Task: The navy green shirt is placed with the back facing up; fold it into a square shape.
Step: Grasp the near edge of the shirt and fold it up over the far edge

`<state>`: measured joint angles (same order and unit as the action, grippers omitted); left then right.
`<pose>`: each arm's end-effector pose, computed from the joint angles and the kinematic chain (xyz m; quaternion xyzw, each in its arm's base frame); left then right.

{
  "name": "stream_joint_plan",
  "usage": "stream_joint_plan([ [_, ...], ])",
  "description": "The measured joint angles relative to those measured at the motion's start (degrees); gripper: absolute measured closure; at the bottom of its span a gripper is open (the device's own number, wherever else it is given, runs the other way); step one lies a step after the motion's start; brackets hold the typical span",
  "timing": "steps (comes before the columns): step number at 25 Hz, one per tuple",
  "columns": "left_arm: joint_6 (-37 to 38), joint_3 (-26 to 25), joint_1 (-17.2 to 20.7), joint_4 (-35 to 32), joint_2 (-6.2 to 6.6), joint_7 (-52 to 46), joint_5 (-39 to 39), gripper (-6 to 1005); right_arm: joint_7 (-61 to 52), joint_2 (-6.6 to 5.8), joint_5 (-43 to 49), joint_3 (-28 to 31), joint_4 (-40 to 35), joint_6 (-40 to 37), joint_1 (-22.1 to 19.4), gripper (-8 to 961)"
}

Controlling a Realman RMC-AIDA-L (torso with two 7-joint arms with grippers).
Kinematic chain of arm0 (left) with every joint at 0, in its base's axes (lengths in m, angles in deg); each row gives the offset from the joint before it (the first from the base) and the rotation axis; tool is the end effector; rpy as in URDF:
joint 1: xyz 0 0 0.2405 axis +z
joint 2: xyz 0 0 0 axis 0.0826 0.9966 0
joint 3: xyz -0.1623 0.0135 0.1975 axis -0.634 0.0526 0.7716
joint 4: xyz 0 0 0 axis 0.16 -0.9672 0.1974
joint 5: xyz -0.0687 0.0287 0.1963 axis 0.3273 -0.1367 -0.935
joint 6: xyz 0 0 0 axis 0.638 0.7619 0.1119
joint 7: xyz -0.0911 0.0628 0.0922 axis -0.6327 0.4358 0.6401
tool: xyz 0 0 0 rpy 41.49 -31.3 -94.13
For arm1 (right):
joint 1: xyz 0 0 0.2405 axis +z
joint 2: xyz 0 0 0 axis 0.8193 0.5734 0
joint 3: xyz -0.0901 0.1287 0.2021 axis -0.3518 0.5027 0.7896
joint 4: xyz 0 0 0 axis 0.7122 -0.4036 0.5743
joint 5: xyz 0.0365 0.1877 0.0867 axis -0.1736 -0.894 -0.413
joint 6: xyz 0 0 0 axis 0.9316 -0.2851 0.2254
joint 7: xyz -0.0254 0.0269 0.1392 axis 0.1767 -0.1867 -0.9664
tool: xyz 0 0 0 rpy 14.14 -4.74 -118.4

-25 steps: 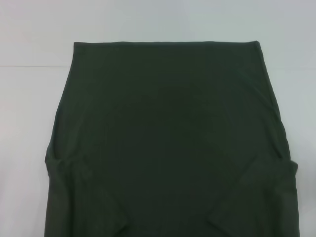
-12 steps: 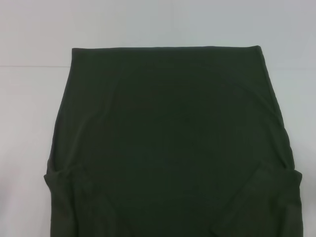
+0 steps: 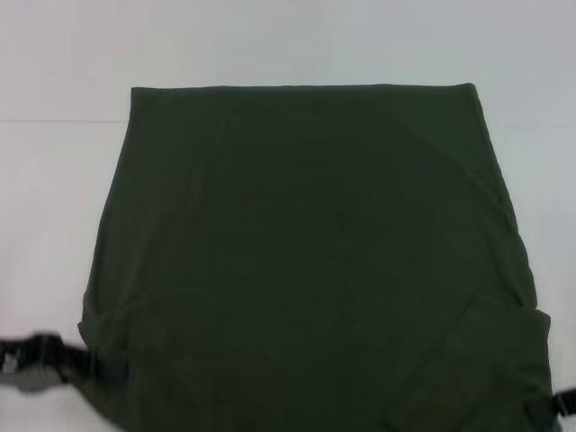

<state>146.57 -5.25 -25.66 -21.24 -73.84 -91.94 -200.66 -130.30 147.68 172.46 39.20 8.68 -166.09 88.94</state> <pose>-0.3117 0.2631 0.0670 0.7297 0.6617 0.1606 0.0632 0.3109 0.2865 0.0528 0.8267 -0.5586 -0.0333 0.0584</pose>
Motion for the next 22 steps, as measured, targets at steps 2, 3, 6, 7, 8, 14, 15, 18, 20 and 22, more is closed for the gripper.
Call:
stream_joint_plan([
  [2, -0.5, -1.6, -0.6, 0.0, 0.31, -0.1, 1.2, 977, 0.7, -0.06, -0.1, 2.9, 0.0, 0.2, 0.0, 912],
  [3, -0.7, -2.2, -0.9, 0.0, 0.42, -0.2, 1.8, 977, 0.9, -0.08, -0.3, 4.0, 0.0, 0.2, 0.0, 912],
  [6, -1.8, -2.8, -1.4, 0.0, 0.72, -0.3, 5.7, 977, 1.5, -0.14, -2.5, 6.4, 0.0, 0.4, -0.1, 912],
  [7, -2.2, -2.8, -1.5, 0.0, 0.82, -0.3, 7.0, 977, 1.5, -0.16, -3.6, 6.9, 0.0, 0.4, -0.2, 912],
  [8, -2.5, -2.8, -1.6, 0.0, 0.94, 0.0, 8.6, 977, 1.5, -0.27, -5.0, 7.3, -0.1, 0.7, -0.4, 911],
  [14, -6.0, -2.8, -2.4, 0.0, 1.70, 2.4, 15.0, 977, 1.1, -1.62, -12.6, 10.3, 0.3, 3.2, -1.5, 912],
  [15, -6.5, -2.8, -2.3, 0.1, 1.68, 2.7, 15.7, 977, 1.1, -1.71, -13.6, 11.2, 0.5, 3.4, -1.7, 912],
  [18, -9.3, -2.8, -1.8, 0.5, 1.15, 4.3, 19.5, 977, 1.1, -1.42, -17.6, 14.9, 0.8, 4.1, -2.8, 912],
  [20, -11.8, -2.7, -1.4, 0.8, 0.47, 5.6, 22.0, 977, 1.1, -1.19, -18.7, 15.5, 0.9, 4.6, -3.1, 911],
  [22, -14.2, -2.5, -1.1, 1.5, -0.16, 6.8, 23.6, 976, 1.1, -0.66, -20.8, 15.9, 0.9, 6.4, -3.7, 911],
])
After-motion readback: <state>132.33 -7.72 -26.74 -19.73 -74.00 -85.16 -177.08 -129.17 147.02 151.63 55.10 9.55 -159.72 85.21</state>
